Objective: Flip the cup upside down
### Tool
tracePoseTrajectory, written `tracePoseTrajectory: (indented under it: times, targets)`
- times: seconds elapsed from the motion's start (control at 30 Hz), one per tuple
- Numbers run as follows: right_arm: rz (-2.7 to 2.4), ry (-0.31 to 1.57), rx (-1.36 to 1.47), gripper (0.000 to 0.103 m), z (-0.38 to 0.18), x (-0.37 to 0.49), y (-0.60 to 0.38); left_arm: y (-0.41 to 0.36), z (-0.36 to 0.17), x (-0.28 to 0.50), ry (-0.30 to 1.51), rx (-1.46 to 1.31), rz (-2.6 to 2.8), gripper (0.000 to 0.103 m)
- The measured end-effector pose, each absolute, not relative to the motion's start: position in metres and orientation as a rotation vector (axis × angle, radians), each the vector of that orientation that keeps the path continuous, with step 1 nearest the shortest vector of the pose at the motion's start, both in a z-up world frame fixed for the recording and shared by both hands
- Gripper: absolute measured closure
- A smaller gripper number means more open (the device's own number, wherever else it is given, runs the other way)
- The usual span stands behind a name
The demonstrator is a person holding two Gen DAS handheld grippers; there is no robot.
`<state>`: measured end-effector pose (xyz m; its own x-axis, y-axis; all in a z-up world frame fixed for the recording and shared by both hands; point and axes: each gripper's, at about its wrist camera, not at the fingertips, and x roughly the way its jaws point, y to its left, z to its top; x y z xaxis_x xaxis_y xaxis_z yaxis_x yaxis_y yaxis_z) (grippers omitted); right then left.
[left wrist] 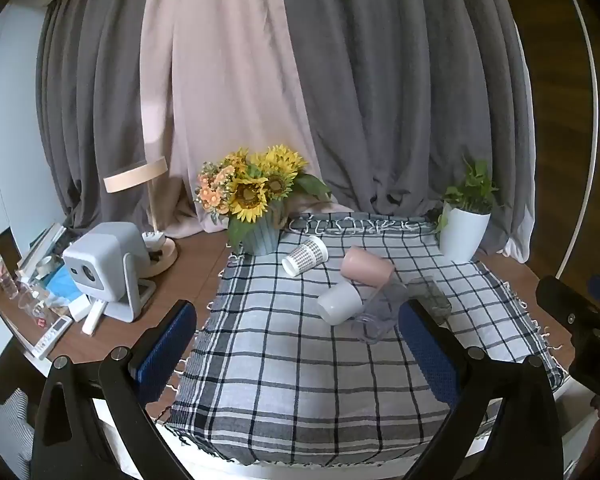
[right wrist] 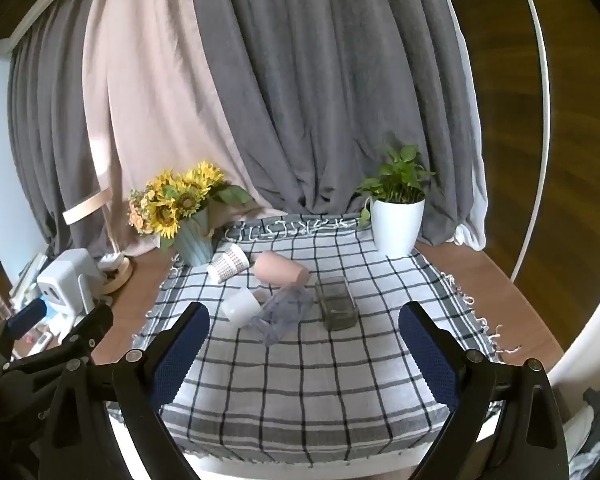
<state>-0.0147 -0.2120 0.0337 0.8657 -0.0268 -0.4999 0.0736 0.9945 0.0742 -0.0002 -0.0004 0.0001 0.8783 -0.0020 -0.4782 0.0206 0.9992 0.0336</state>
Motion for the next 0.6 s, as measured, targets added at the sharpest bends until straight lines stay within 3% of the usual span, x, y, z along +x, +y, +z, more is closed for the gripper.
tracePoseTrajectory:
  times: [0.6]
  targets:
    - [-0.066, 0.510, 0.097, 0.007, 0.0389, -0.0104, -0.2143, -0.0088, 0.0058, 0.0043, 0.484, 0.050, -0.013, 0.000]
